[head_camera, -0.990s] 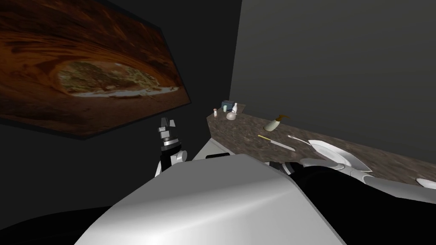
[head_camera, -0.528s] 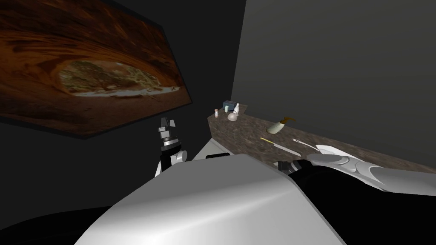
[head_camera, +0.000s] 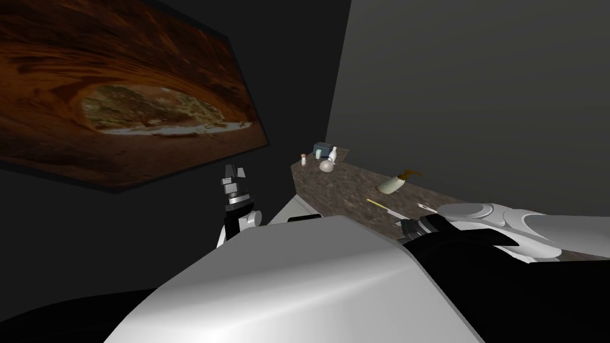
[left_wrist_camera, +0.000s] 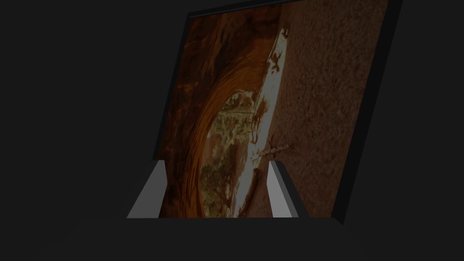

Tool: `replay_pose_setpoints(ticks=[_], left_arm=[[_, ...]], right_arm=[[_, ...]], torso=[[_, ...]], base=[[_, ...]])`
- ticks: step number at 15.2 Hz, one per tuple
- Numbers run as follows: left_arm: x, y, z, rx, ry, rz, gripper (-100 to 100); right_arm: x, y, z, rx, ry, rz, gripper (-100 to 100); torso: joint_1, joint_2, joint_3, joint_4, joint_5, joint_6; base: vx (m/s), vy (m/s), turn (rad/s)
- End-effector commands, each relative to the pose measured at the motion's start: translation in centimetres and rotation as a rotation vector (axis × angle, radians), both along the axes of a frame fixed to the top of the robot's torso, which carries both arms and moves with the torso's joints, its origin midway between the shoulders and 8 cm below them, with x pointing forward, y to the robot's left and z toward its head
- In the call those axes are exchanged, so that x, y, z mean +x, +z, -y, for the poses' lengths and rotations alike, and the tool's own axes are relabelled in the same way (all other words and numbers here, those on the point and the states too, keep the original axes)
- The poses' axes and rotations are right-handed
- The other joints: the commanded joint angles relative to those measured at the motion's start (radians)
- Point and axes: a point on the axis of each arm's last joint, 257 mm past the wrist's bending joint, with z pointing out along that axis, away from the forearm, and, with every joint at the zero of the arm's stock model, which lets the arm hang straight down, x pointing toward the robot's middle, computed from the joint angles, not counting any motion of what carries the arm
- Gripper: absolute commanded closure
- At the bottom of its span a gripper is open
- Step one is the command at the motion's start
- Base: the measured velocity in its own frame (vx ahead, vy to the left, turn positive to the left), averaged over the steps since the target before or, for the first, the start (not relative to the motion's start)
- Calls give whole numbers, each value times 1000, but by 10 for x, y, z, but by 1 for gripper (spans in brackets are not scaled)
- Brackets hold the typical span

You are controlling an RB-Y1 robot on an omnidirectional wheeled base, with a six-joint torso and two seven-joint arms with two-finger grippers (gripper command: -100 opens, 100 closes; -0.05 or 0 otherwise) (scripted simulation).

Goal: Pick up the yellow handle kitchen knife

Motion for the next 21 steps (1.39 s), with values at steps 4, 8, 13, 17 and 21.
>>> replay_pose_setpoints(ticks=[4, 8, 13, 17, 21], left_arm=[[0, 0, 0, 0, 0, 0, 0], [0, 0, 0, 0, 0, 0, 0], [0, 0, 0, 0, 0, 0, 0], [0, 0, 0, 0, 0, 0, 0], [0, 0, 0, 0, 0, 0, 0]], right_arm=[[25, 17, 31, -88, 55, 26, -100], [3, 2, 31, -81, 26, 27, -100], [1, 2, 30, -81, 27, 27, 100], [14, 13, 27, -71, 42, 17, 100], [34, 10, 42, -115, 46, 80, -100]], torso=[[-4, -2, -1, -1, -1, 0], [4, 4, 2, 1, 1, -1], [7, 5, 3, 2, 2, -1], [5, 5, 3, 2, 2, 0], [4, 5, 3, 2, 1, -1]], base=[[127, -166, 88], [4, -4, 66], [-4, 15, 15], [7, -13, -56], [-9, -23, 0]])
